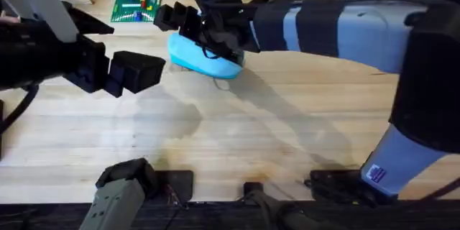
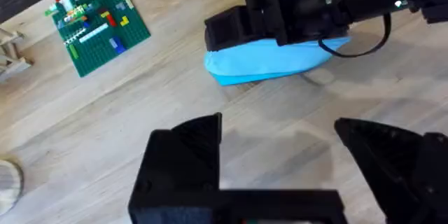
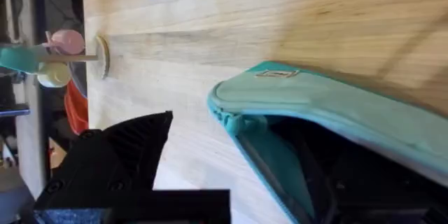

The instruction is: Unzip the bag, pick up the pens from the table one at a time and place them inside, then zip the bag closed.

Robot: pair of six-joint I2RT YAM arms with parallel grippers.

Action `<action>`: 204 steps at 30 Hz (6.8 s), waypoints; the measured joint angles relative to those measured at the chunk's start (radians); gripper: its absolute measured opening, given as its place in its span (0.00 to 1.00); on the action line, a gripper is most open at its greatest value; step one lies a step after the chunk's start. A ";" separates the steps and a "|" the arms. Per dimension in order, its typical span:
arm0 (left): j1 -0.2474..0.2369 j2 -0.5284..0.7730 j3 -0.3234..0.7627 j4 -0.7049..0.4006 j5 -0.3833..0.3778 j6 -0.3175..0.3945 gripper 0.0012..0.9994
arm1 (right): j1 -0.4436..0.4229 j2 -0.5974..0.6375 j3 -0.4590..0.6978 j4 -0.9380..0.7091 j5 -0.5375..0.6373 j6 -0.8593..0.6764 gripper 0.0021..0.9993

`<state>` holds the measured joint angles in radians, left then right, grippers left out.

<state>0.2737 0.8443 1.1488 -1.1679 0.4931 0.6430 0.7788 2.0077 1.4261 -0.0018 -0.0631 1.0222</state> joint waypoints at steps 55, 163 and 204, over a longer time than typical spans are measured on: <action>0.000 0.000 0.000 0.000 -0.019 0.000 1.00 | -0.025 -0.047 0.000 0.256 -0.166 0.026 1.00; 0.000 0.000 0.000 -0.049 0.022 0.016 0.99 | -0.075 -0.434 0.028 -0.305 -0.189 -1.227 1.00; 0.139 0.026 0.000 -0.216 0.186 0.275 0.99 | -0.039 -0.273 0.028 -0.241 -0.305 -1.529 1.00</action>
<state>0.4127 0.8701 1.1488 -1.3838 0.6790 0.9184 0.7395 1.7348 1.4544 -0.2424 -0.3679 -0.5068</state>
